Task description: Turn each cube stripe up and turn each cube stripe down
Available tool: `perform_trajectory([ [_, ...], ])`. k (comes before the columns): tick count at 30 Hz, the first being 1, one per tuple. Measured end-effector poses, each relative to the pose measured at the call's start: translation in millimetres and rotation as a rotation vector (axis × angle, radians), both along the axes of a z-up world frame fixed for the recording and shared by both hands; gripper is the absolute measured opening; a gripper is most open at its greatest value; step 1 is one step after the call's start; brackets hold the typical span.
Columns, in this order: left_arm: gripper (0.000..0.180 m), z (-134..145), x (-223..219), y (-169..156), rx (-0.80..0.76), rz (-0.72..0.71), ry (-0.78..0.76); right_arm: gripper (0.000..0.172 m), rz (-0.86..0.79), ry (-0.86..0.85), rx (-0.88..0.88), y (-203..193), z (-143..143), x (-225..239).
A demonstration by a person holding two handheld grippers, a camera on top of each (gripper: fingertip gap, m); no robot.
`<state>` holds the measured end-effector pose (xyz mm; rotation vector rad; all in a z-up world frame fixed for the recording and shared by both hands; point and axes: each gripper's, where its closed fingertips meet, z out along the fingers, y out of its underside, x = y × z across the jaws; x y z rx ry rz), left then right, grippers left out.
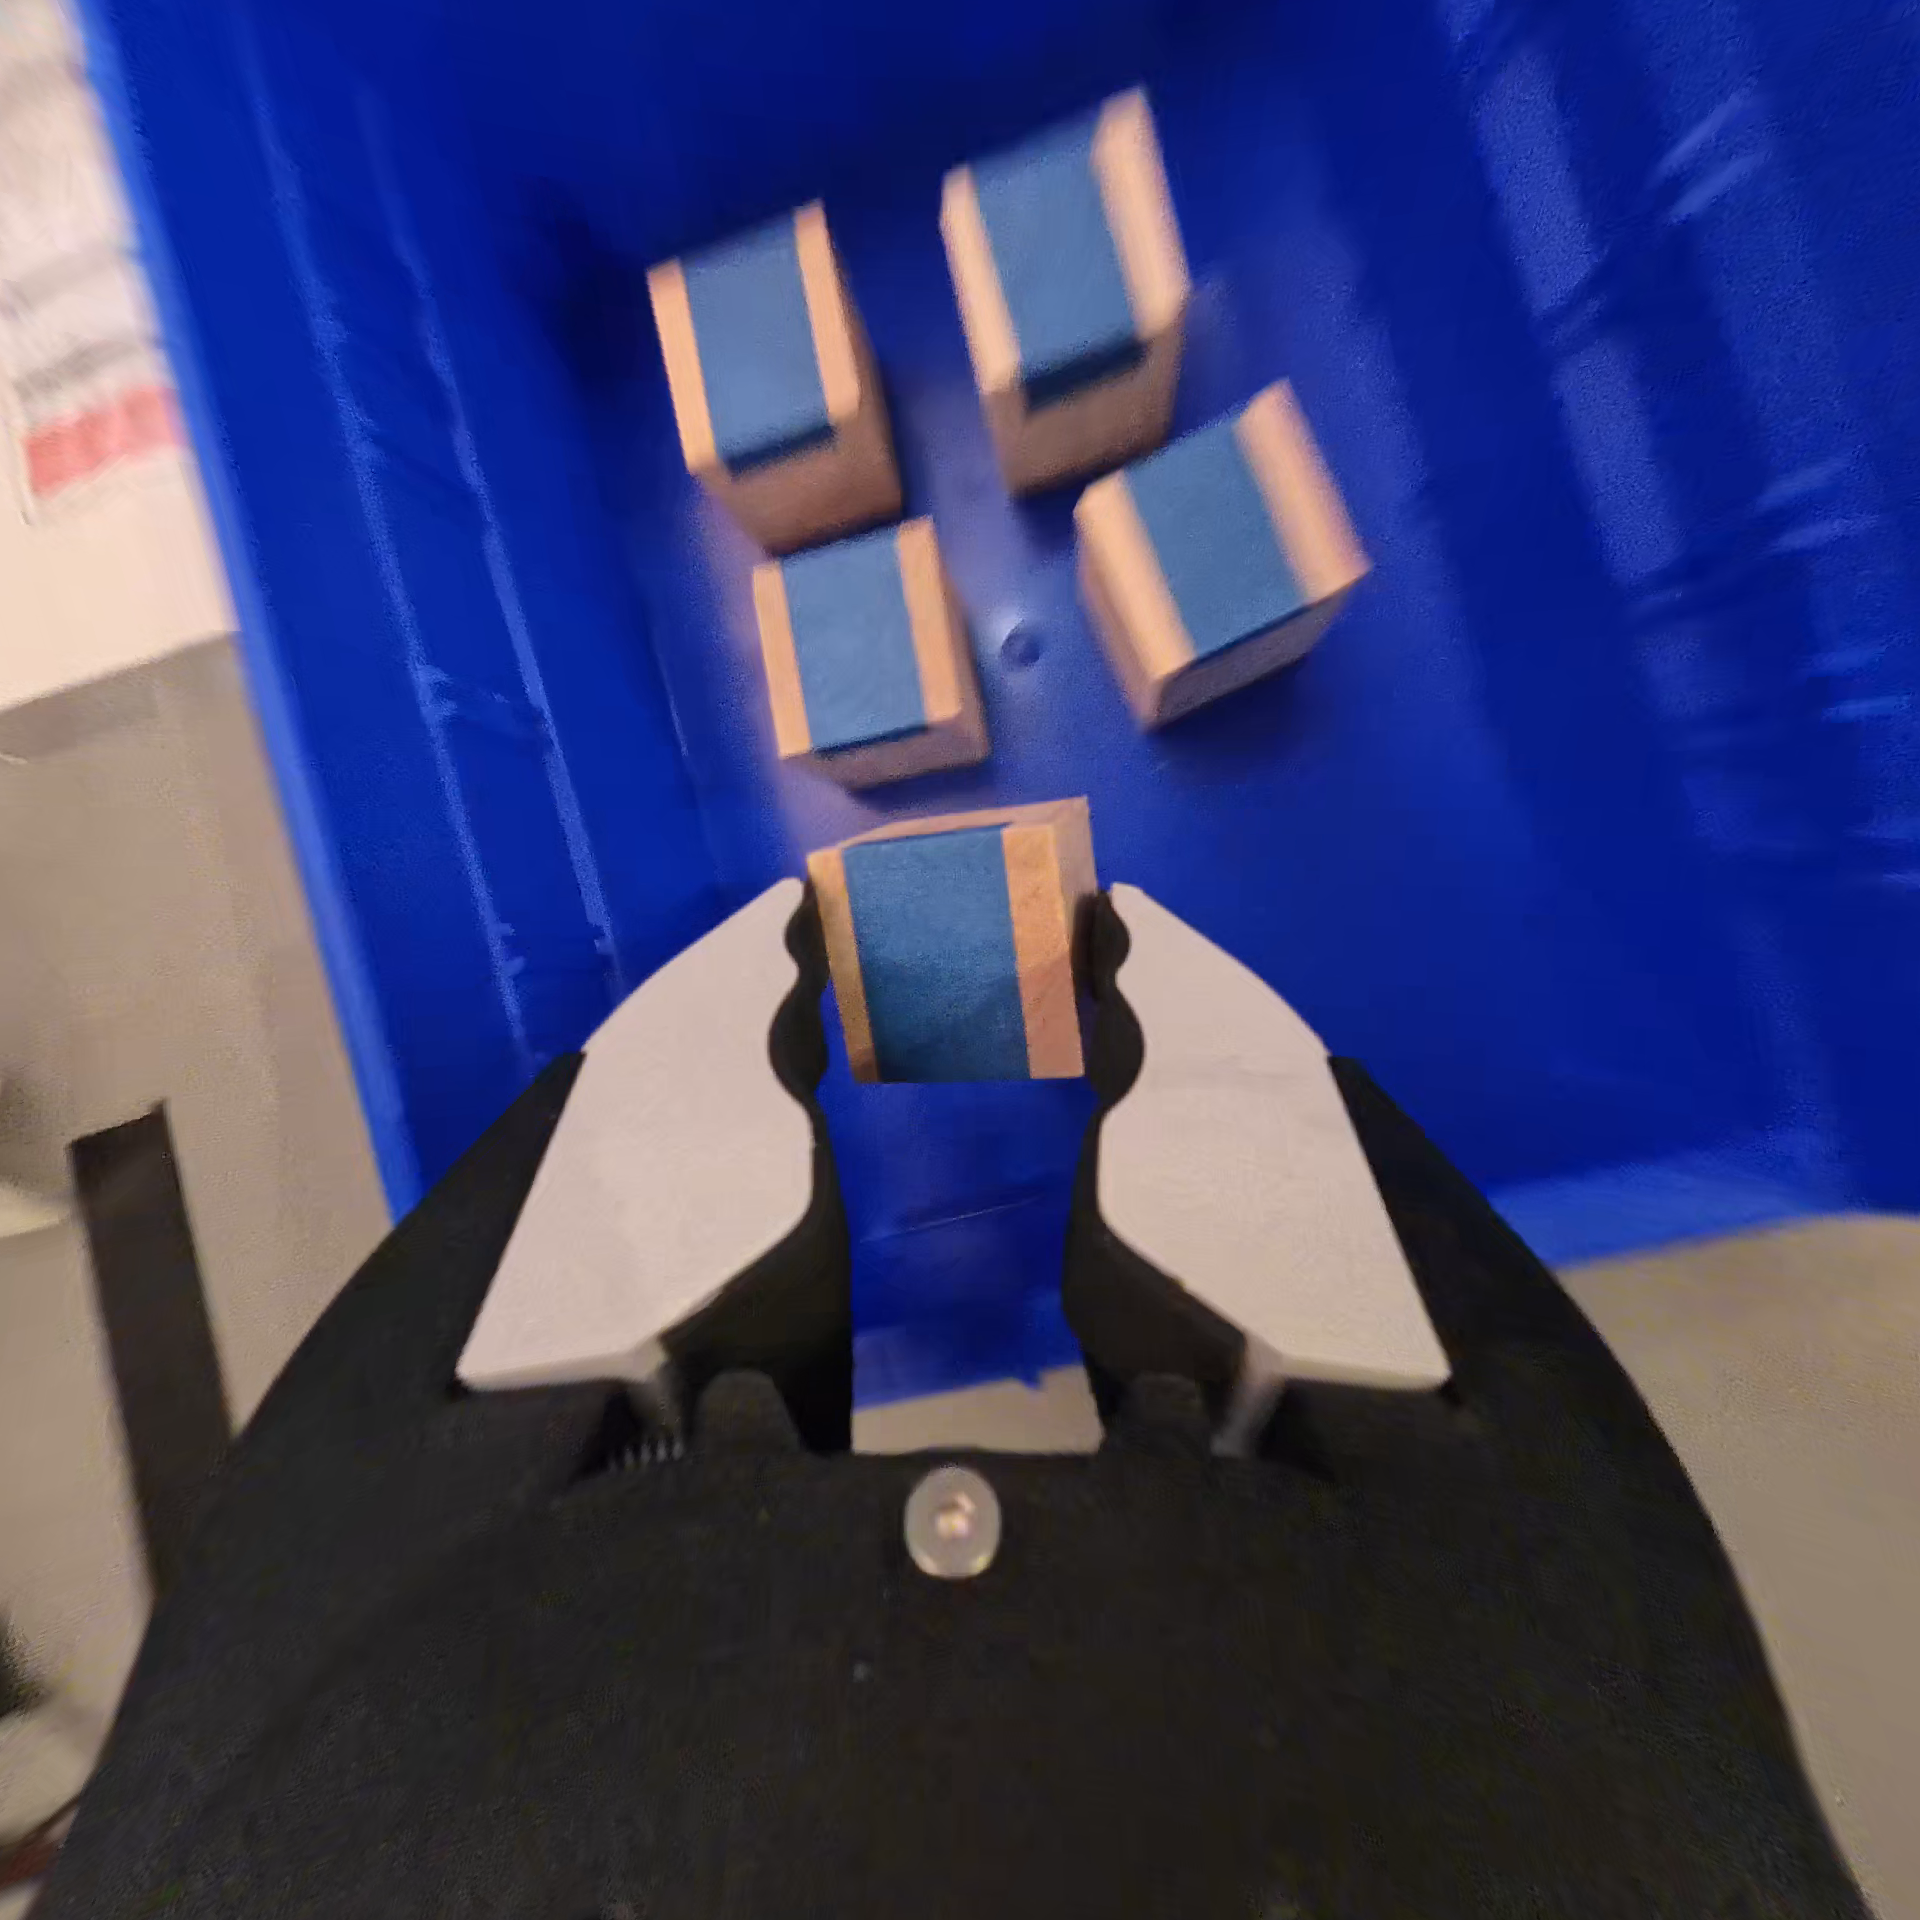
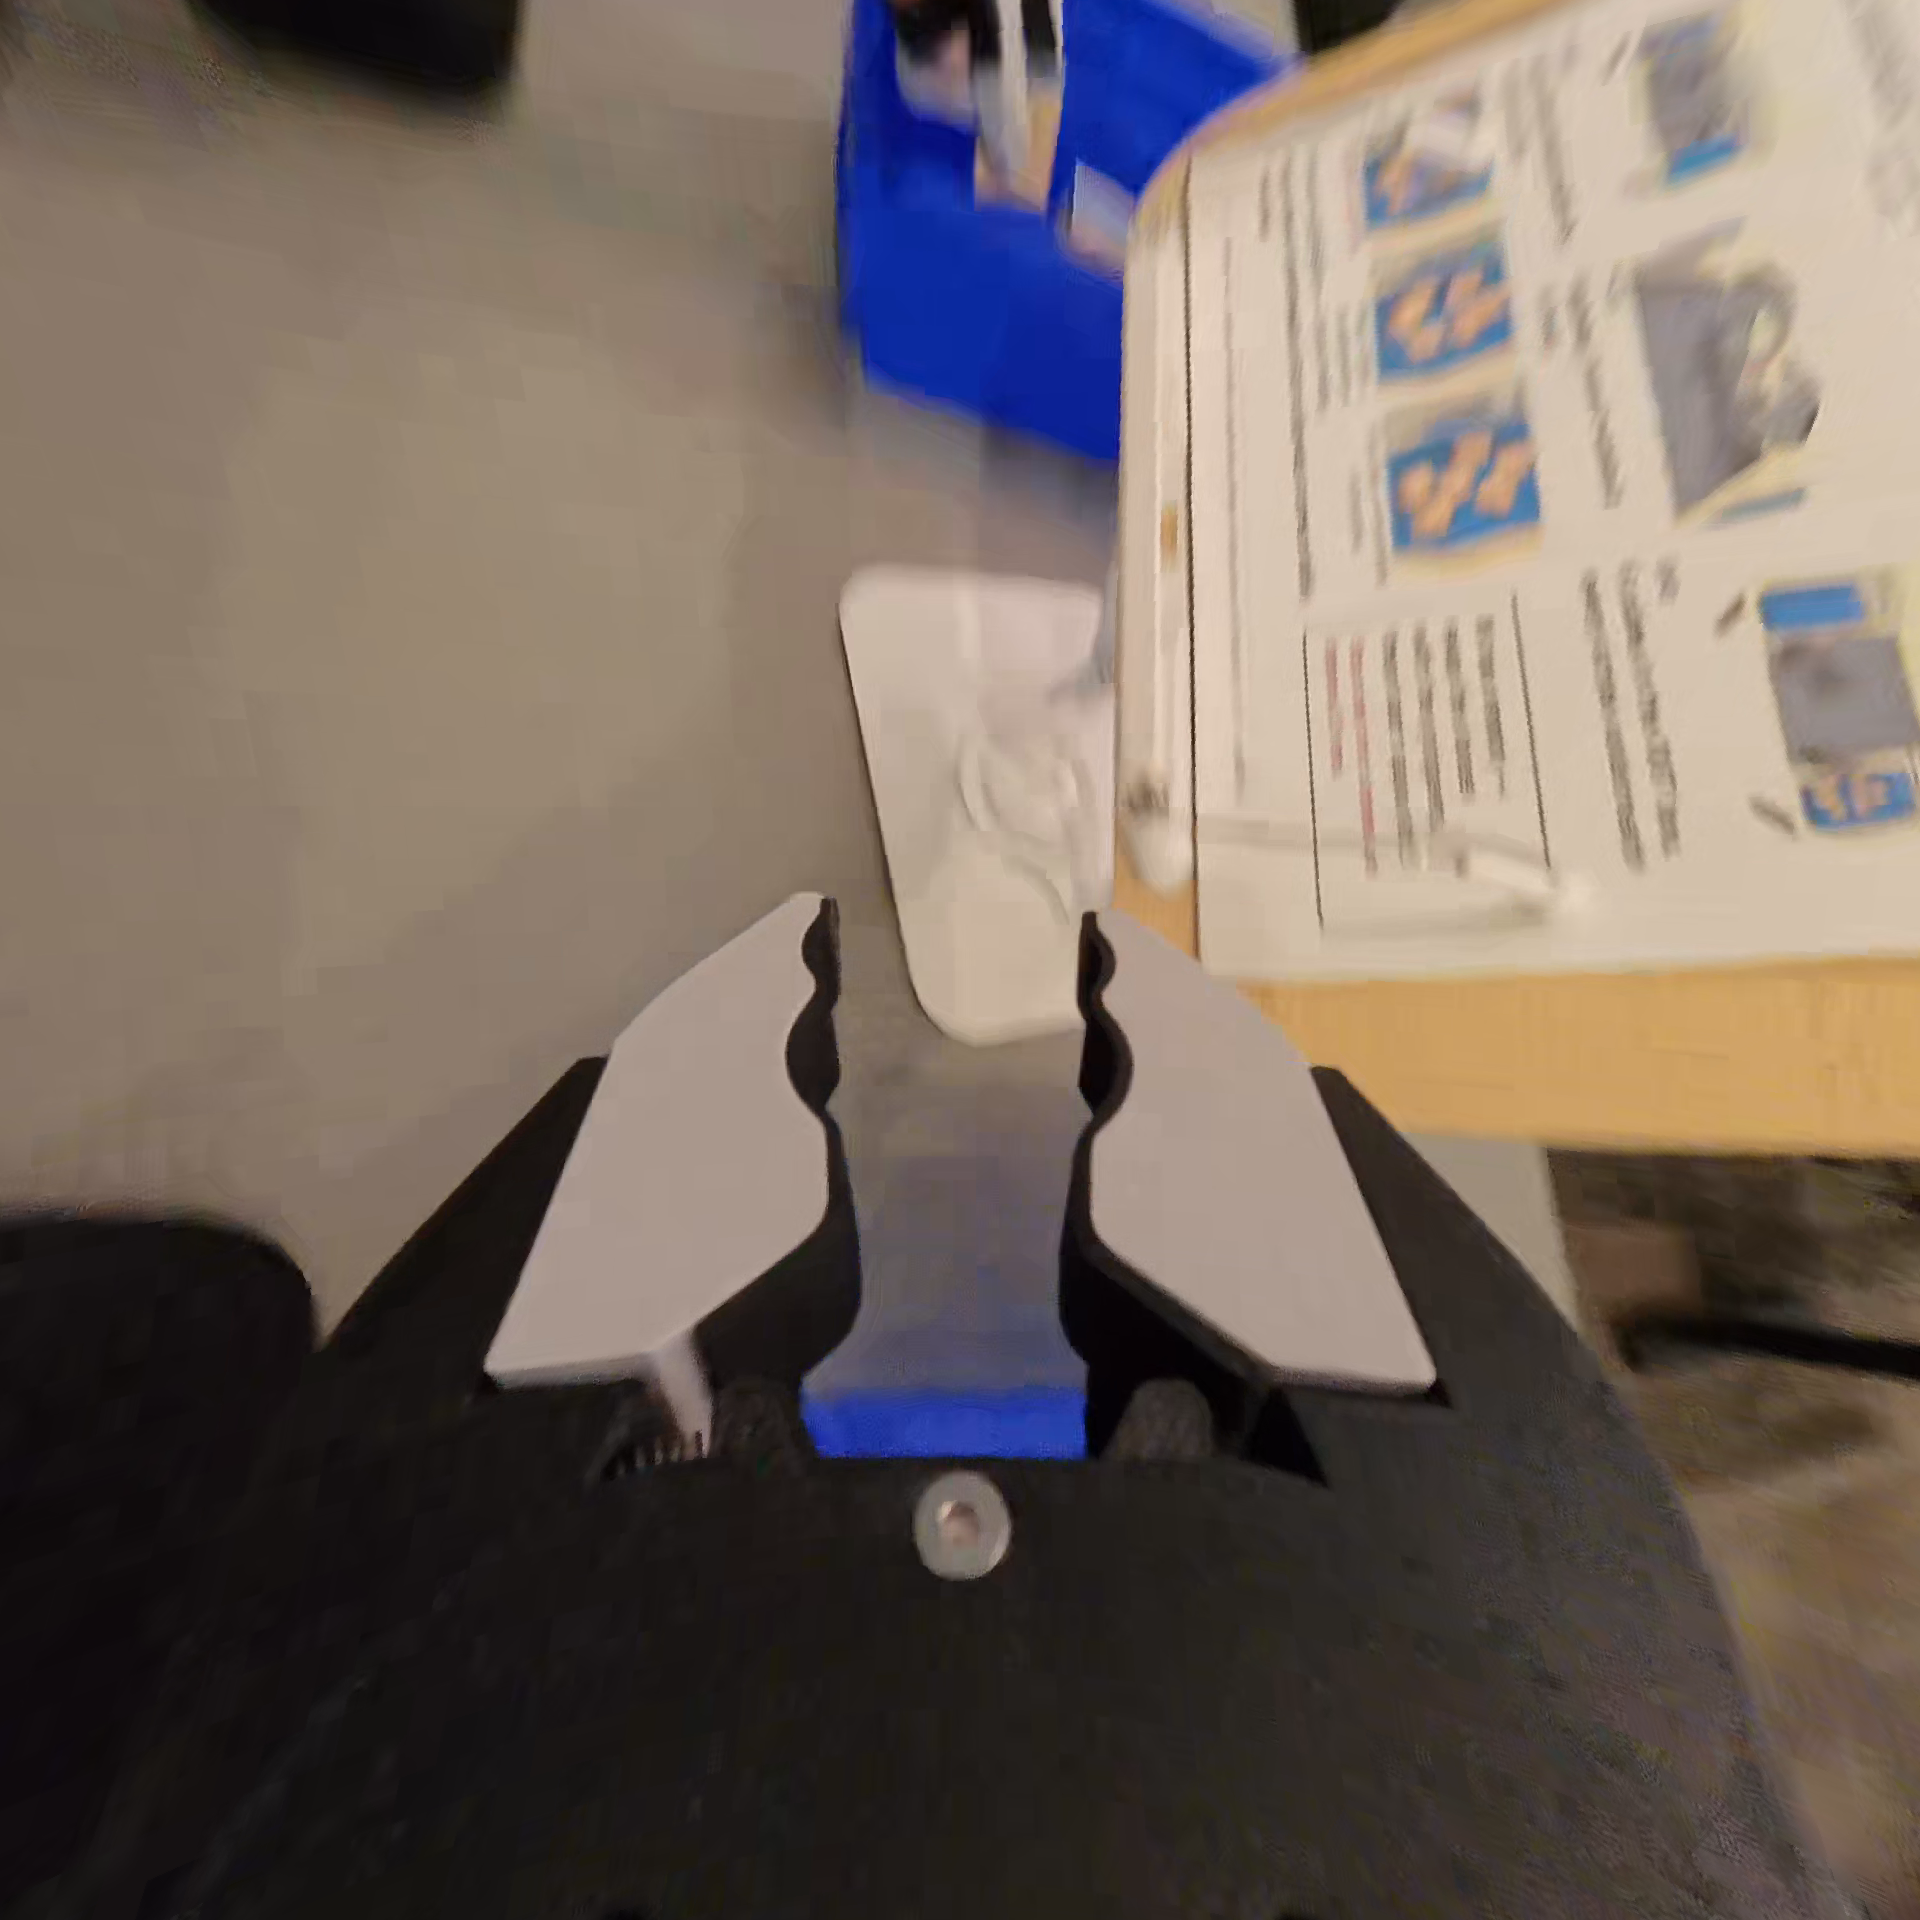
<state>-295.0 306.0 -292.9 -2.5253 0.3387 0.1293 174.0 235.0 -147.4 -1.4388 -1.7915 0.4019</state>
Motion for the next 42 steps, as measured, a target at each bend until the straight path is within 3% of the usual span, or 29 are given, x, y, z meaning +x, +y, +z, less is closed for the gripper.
perform_trajectory([
  [2,0.048,54,38,-6,0.25,-0.111,-0.166,0.037,0.002,0.165,-0.162,-18,19,-36],
  [5,0.048,153,113,-45,0.688,-0.4,-0.358,0.048,0.066,0.434,-0.542,-47,47,-92],
  [7,0.048,200,161,-86,0.922,-0.587,-0.36,0.062,0.133,0.544,-0.837,-64,57,-122],
  [12,0.048,237,254,-155,1.142,-0.87,-0.205,0.079,0.262,0.683,-1.367,-85,66,-168],
  [17,0.047,227,298,-178,1.16,-1.005,-0.13,0.079,0.347,0.73,-1.503,-105,73,-178],
  [20,0.048,218,312,-181,1.154,-1.033,-0.128,0.051,0.397,0.718,-1.511,-117,77,-176],
  [24,0.045,214,317,-182,1.163,-1.024,-0.087,0.047,0.343,0.67,-1.375,-117,73,-165],
  [26,0.041,216,308,-182,1.17,-1.001,-0.091,0.047,0.286,0.641,-1.227,-104,78,-141],
  [29,0.036,215,284,-177,1.145,-0.957,-0.094,0.046,0.087,0.543,-0.827,-51,78,-74],
  [32,0.03,209,262,-169,1.102,-0.913,-0.088,0.046,-0.197,0.135,-0.247,33,43,26],
  [34,0.025,204,253,-163,1.085,-0.892,-0.081,0.047,-0.292,-0.185,-0.072,81,12,99],
  [37,0.022,199,247,-157,1.074,-0.866,-0.08,0.047,-0.318,-0.46,-0.12,127,-43,169],
  [42,0.022,186,235,-149,1.022,-0.829,-0.084,0.047,-0.31,-0.67,-0.238,172,-124,223],
])
